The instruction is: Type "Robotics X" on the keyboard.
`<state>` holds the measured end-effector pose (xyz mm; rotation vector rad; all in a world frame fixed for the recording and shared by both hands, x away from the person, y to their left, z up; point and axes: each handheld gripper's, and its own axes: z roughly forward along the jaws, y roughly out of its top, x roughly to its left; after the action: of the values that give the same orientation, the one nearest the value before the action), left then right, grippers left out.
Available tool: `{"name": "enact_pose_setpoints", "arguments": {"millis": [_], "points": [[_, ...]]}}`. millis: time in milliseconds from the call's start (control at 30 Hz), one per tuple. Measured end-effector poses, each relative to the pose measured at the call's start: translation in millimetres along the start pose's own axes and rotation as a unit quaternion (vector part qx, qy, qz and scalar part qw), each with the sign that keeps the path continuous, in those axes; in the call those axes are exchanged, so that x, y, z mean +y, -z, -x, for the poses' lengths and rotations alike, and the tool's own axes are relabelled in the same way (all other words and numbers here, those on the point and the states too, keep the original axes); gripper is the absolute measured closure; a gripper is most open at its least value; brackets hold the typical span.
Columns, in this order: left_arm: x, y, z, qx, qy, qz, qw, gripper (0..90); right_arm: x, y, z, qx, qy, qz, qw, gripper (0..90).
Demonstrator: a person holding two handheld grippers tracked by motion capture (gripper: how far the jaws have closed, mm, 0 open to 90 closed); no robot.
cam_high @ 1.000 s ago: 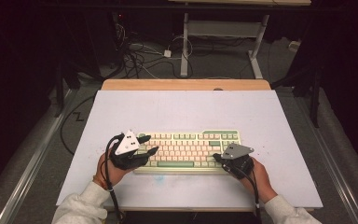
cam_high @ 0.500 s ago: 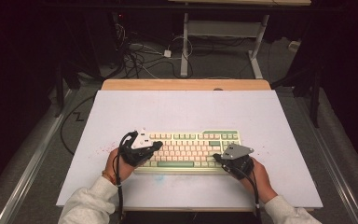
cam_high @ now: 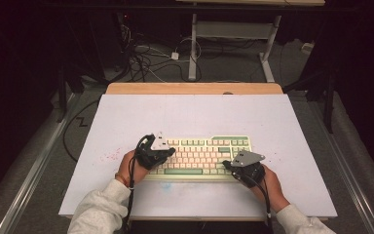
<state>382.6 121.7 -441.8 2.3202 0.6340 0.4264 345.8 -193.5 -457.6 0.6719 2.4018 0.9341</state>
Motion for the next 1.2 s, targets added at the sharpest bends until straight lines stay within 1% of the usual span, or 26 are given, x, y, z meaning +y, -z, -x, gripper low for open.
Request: {"name": "enact_pose_setpoints", "arguments": {"millis": [133, 200, 267, 300, 567, 667, 733, 767, 800, 833, 867, 933, 1000, 1067, 1200], "points": [[2.5, -7.4, -1.4, 0.0, -0.002, -0.01, 0.9999, 88.0, 0.0, 0.0, 0.0, 0.0, 0.0, 0.0, 1.0, 90.0], [3.7, -10.8, -1.7, 0.007, -0.009, -0.023, 0.9997, 88.0, 0.1, 0.0, 0.0, 0.0, 0.0, 0.0, 1.0, 90.0], [4.0, -13.0, -1.8, 0.002, -0.006, -0.023, 0.9997, 88.0, 0.0, 0.0, -0.1, 0.0, 0.0, 0.0, 1.0, 90.0], [4.6, -13.0, -1.7, 0.004, -0.012, -0.027, 0.9996, 88.0, 0.0, 0.1, -0.1, 0.0, 0.001, 0.0, 1.0, 90.0], [6.5, -13.2, 0.7, 0.009, -0.018, -0.031, 0.9993, 87.9, -0.1, 0.4, -0.1, 0.0, 0.0, 0.0, 1.0, 90.0], [5.9, -15.3, 0.7, 0.0, -0.019, -0.041, 0.999, 88.0, 0.1, 0.3, -0.2, 0.0, 0.001, -0.001, 1.0, 90.0], [6.5, -14.9, 1.2, 0.005, -0.022, -0.044, 0.9988, 87.9, 0.2, 0.3, 0.0, 0.0, 0.002, -0.001, 1.0, 90.0], [6.8, -13.8, 1.7, 0.006, -0.023, -0.041, 0.9989, 87.9, 0.4, 0.7, 0.4, 0.001, 0.003, -0.002, 1.0, 90.0], [7.1, -11.9, 2.1, 0.008, -0.022, -0.033, 0.9992, 87.9, 0.6, 1.2, 0.5, 0.004, -0.002, -0.005, 1.0, 90.0], [7.9, -9.7, 2.3, 0.011, -0.024, -0.031, 0.9992, 87.9, 0.8, 1.5, 0.8, 0.004, -0.004, -0.005, 1.0, 90.0], [8.7, -7.3, 2.5, 0.015, -0.026, -0.027, 0.9992, 87.9, 0.8, 2.1, 1.0, 0.002, 0.0, -0.006, 1.0, 90.0], [9.6, -2.7, 2.6, 0.017, -0.025, -0.015, 0.9994, 87.9, 0.8, 2.2, 1.5, 0.003, 0.001, -0.005, 1.0, 90.0], [10.3, 0.4, 2.9, 0.021, -0.026, -0.008, 0.9994, 87.9, 1.1, 3.3, 1.4, 0.0, 0.002, -0.002, 1.0, 90.0], [10.6, 3.1, 3.6, 0.022, -0.026, -0.002, 0.9994, 87.9, 3.1, 8.9, 1.8, -0.003, 0.0, 0.011, 0.9999, 90.0], [10.7, 7.3, 5.5, 0.026, -0.03, 0.007, 0.9992, 87.9, 4.9, 14.2, 2.7, -0.006, 0.0, 0.018, 0.9998, 90.0]]}}
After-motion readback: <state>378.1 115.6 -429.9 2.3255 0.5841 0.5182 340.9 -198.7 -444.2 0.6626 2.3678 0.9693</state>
